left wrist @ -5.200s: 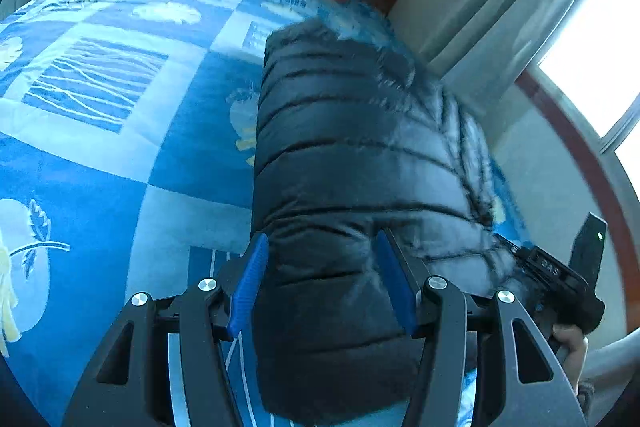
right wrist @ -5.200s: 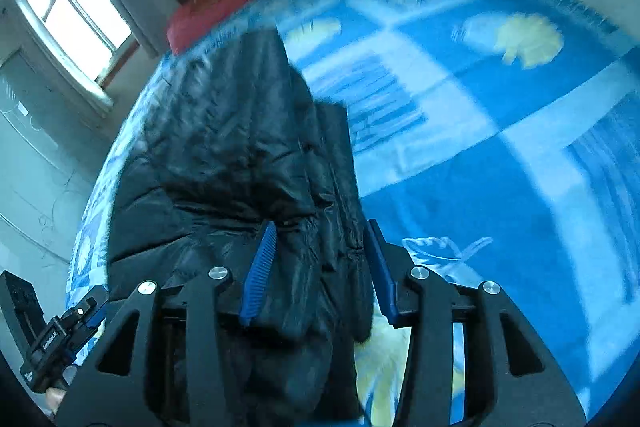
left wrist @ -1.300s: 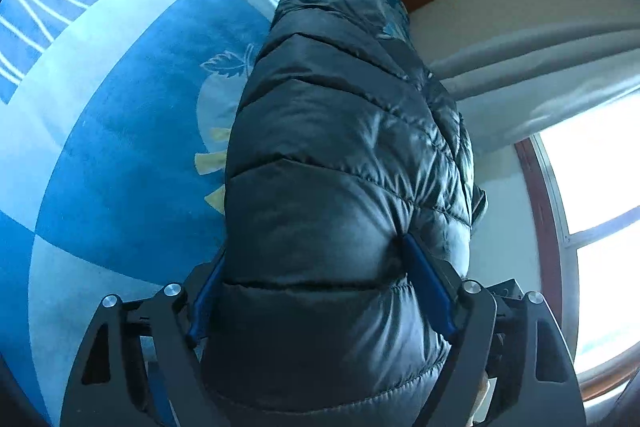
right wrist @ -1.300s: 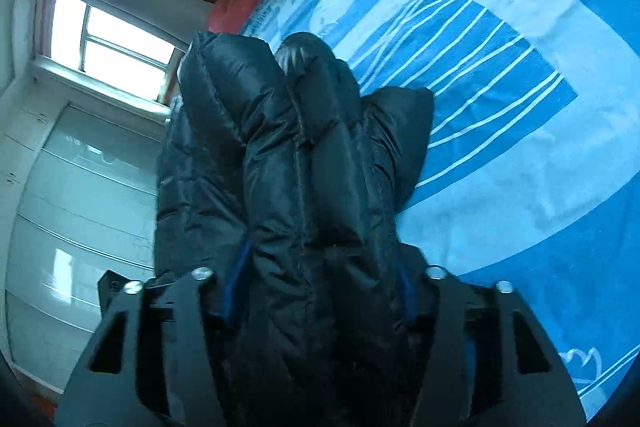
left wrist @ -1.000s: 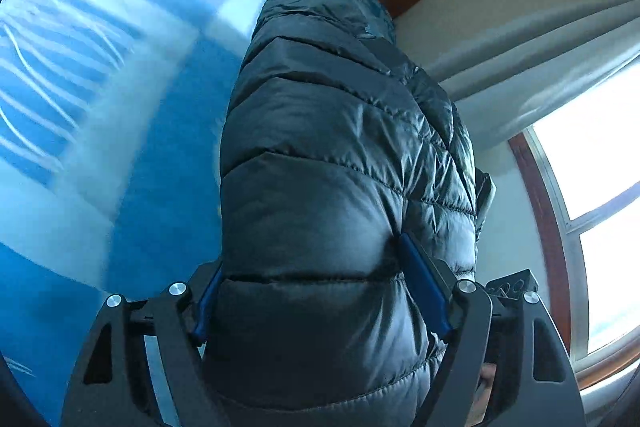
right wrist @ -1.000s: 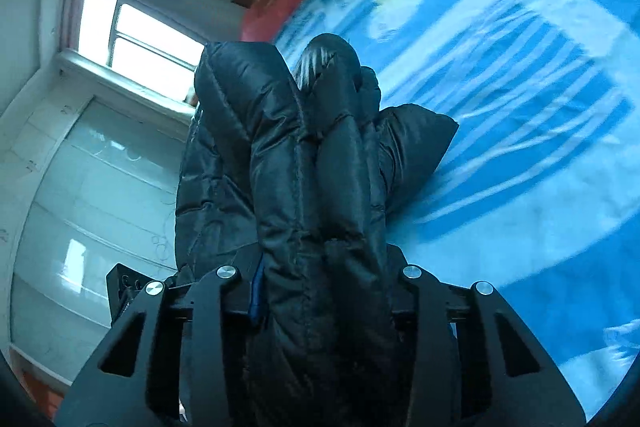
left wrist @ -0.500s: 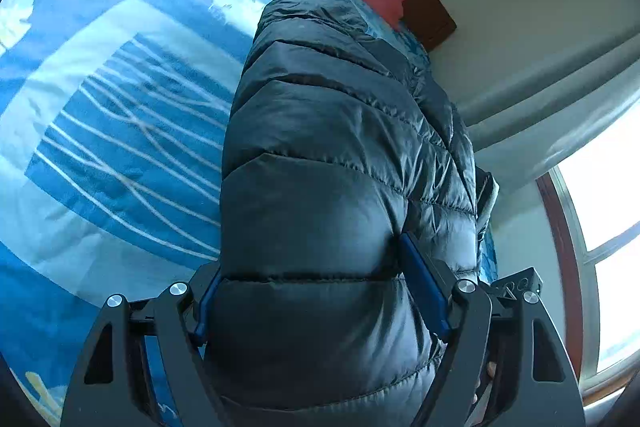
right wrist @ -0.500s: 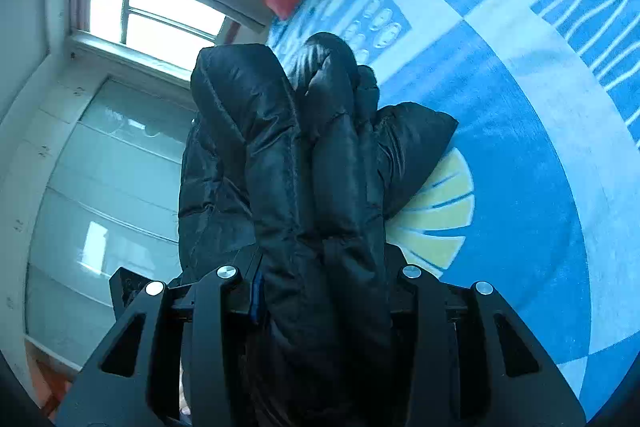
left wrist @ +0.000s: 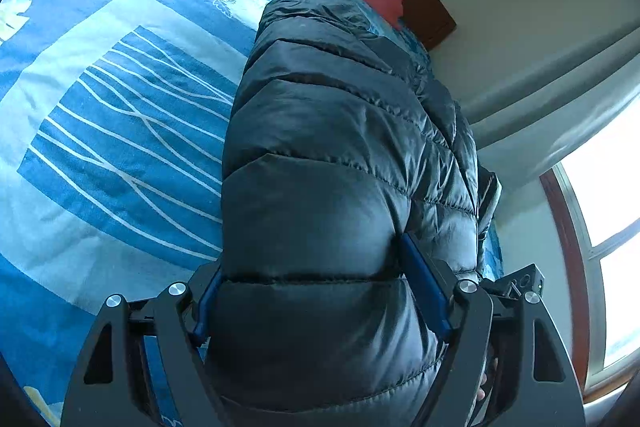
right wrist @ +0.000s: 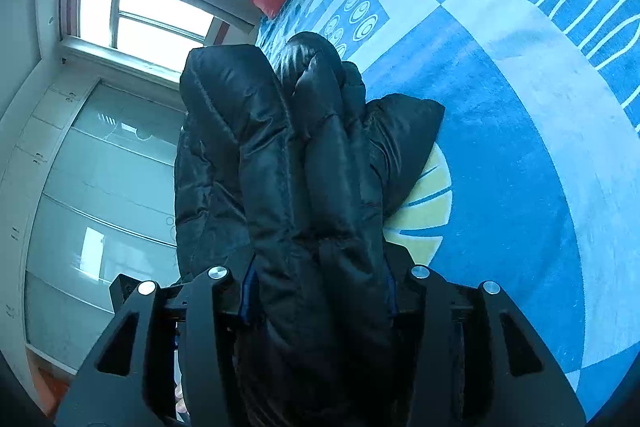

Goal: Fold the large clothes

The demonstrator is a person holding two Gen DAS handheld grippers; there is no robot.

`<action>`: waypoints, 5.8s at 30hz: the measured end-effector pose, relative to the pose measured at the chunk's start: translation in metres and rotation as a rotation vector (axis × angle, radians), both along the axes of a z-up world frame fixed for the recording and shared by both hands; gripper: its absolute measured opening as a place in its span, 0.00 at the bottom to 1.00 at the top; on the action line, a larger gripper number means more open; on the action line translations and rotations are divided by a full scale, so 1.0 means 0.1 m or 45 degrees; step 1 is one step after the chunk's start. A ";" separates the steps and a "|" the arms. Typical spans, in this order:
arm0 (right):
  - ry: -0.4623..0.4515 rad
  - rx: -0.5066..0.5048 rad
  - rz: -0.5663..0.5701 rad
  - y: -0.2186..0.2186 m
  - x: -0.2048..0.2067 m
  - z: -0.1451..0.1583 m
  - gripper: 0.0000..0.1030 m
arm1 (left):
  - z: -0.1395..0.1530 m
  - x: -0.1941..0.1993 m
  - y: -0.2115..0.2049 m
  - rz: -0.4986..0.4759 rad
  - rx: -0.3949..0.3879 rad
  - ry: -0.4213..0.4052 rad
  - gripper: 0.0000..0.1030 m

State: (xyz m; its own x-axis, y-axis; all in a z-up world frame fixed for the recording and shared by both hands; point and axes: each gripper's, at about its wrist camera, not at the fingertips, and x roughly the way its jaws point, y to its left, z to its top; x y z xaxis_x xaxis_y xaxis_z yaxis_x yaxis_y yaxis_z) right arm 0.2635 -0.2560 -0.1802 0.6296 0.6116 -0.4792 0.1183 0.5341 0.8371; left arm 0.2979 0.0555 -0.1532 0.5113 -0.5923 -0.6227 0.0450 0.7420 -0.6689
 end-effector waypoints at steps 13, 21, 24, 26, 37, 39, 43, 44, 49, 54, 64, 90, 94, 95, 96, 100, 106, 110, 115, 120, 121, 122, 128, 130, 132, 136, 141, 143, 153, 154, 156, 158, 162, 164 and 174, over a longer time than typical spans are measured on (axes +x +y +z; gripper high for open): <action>0.048 -0.147 -0.005 -0.05 -0.13 0.12 0.75 | 0.04 0.02 0.14 -0.058 -0.044 0.054 0.77; -0.025 -0.256 -0.007 -0.15 -0.05 0.58 0.79 | 0.21 0.17 0.52 -0.007 -0.131 0.002 0.77; -0.005 -0.294 0.015 -0.11 0.20 0.59 0.79 | 0.24 0.33 0.44 -0.028 -0.096 -0.014 0.77; 0.019 -0.299 0.005 -0.11 0.36 0.54 0.79 | 0.23 0.41 0.33 -0.023 -0.031 -0.011 0.78; 0.102 -0.202 0.042 -0.17 0.71 0.15 0.49 | 0.07 0.69 0.05 0.007 0.249 0.033 0.76; 0.103 -0.215 0.041 -0.16 0.71 0.12 0.46 | 0.04 0.68 0.02 0.015 0.273 0.040 0.76; 0.097 -0.161 0.034 -0.19 0.68 0.03 0.44 | 0.02 0.67 -0.05 0.020 0.323 0.024 0.77; 0.094 -0.152 0.032 -0.20 0.66 -0.01 0.44 | 0.02 0.67 -0.07 0.020 0.328 0.021 0.77; 0.085 -0.131 0.027 -0.22 0.64 -0.05 0.44 | 0.00 0.66 -0.08 0.023 0.326 0.010 0.77; 0.073 -0.112 0.021 -0.23 0.63 -0.06 0.44 | 0.01 0.64 -0.08 0.026 0.314 0.003 0.77; 0.060 -0.105 0.000 -0.31 0.48 0.05 0.60 | 0.11 0.57 -0.04 0.006 0.318 -0.022 0.78; 0.059 -0.012 0.005 -0.18 -0.44 0.02 0.57 | 0.14 -0.29 0.04 0.014 0.217 -0.042 0.76; 0.053 0.016 -0.022 -0.21 -0.53 0.02 0.62 | 0.16 -0.36 0.06 0.025 0.242 -0.042 0.76; 0.051 0.024 -0.028 -0.23 -0.56 0.02 0.63 | 0.17 -0.38 0.06 0.024 0.247 -0.044 0.76; 0.051 0.029 -0.032 -0.24 -0.58 0.02 0.63 | 0.18 -0.40 0.07 0.024 0.252 -0.045 0.76; 0.050 0.034 -0.046 -0.28 -0.65 0.04 0.63 | 0.17 -0.43 0.08 0.037 0.251 -0.033 0.76; 0.038 0.008 -0.078 -0.29 -0.84 0.13 0.63 | 0.23 -0.55 0.08 0.048 0.270 -0.038 0.76; 0.048 -0.002 -0.095 -0.28 -1.01 0.16 0.63 | 0.26 -0.68 0.06 0.041 0.296 -0.053 0.76; 0.060 -0.018 -0.113 -0.25 -1.26 0.16 0.63 | 0.23 -0.82 0.07 0.051 0.287 -0.046 0.76; 0.066 -0.039 -0.131 -0.21 -1.52 0.17 0.63 | 0.27 -0.99 0.04 0.050 0.327 -0.059 0.76; 0.067 -0.049 -0.132 -0.21 -1.54 0.18 0.63 | 0.29 -1.02 0.03 0.050 0.335 -0.063 0.76; 0.072 -0.076 -0.139 -0.19 -1.57 0.21 0.63 | 0.31 -1.06 0.03 0.053 0.343 -0.071 0.76; 0.078 -0.236 -0.172 -0.10 -1.79 0.36 0.63 | 0.42 -1.34 0.00 0.067 0.423 -0.125 0.76; 0.074 -0.297 -0.179 -0.05 -1.86 0.42 0.63 | 0.47 -1.45 -0.03 0.072 0.464 -0.152 0.76; 0.082 -0.385 -0.195 0.01 -1.95 0.49 0.63 | 0.51 -1.53 -0.06 0.080 0.508 -0.174 0.76; 0.092 -0.487 -0.214 0.10 -2.07 0.57 0.63 | 0.55 -1.70 -0.11 0.097 0.578 -0.207 0.76; 0.080 -0.601 -0.230 0.22 -2.22 0.66 0.65 | 0.55 -1.86 -0.16 0.097 0.617 -0.196 0.76; 0.078 -0.646 -0.226 0.27 -2.24 0.68 0.70 | 0.55 -1.91 -0.17 0.096 0.632 -0.200 0.76; 0.010 -0.922 -0.185 0.70 -2.39 0.91 0.70 | 0.67 -2.14 -0.24 0.118 0.724 -0.245 0.76; 0.001 -0.939 -0.183 0.73 -2.39 0.94 0.70 | 0.71 -2.16 -0.24 0.126 0.737 -0.258 0.76; -0.032 -0.980 -0.181 0.83 -2.41 1.06 0.72 | 0.77 -2.19 -0.24 0.143 0.751 -0.277 0.77; -0.066 -1.010 -0.179 0.91 -2.43 1.15 0.76 | 0.85 -2.22 -0.23 0.153 0.756 -0.304 0.81; -0.116 -1.061 -0.161 1.06 -2.45 1.32 0.77 | 0.99 -2.27 -0.22 0.170 0.760 -0.338 0.81; -0.132 -1.069 -0.164 1.11 -2.47 1.40 0.77 | 1.04 -2.28 -0.22 0.172 0.763 -0.350 0.81; -0.201 -1.136 -0.192 1.22 -2.55 1.69 0.78 | 1.30 -2.36 -0.22 0.222 0.808 -0.415 0.81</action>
